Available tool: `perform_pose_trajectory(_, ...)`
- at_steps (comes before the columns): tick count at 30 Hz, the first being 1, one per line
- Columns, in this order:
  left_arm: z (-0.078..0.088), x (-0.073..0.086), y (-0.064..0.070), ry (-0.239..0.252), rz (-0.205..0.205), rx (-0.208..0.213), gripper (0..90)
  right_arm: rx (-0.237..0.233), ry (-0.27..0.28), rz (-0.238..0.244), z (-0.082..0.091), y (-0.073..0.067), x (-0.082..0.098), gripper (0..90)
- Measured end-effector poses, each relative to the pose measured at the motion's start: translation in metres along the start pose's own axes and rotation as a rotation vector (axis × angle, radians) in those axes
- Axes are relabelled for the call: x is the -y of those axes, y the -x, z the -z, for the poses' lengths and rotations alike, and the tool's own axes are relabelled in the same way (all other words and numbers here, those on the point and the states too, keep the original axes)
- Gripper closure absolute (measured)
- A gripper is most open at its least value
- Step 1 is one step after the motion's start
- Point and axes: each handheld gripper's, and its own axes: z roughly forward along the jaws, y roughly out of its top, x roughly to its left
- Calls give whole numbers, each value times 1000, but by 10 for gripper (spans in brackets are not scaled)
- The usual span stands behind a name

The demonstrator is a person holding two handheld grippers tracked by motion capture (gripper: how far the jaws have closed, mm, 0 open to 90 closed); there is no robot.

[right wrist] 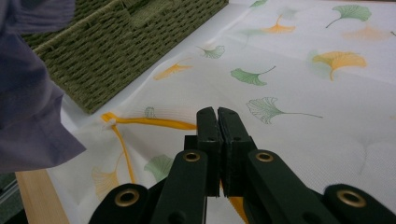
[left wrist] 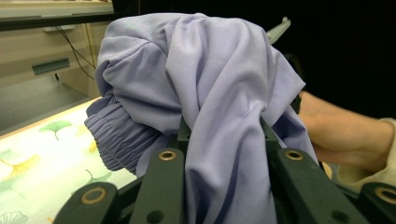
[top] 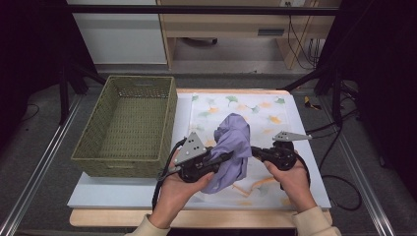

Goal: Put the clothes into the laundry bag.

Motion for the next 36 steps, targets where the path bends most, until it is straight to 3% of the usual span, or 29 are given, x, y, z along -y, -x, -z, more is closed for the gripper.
perform_pose_trajectory(7,7,3,3,10,5,14,718,10,-56,37,-2,-2,-15,887)
perform_pose_trajectory(11,8,7,5,8,3,33,718,-1,-71,24,-3,0,-21,887)
perform_pose_trajectory(17,2,8,9,45,36,97,717,-14,-75,9,-3,4,-24,887)
perform_pose_trajectory(23,-13,18,16,-10,13,111,718,-11,-71,2,-3,9,-24,887)
perform_pose_trajectory(29,-24,33,18,-72,15,138,717,-5,-64,1,-4,12,-23,887)
perform_pose_trajectory(36,-34,39,26,-126,-13,168,717,-5,-49,-1,-2,15,-25,887)
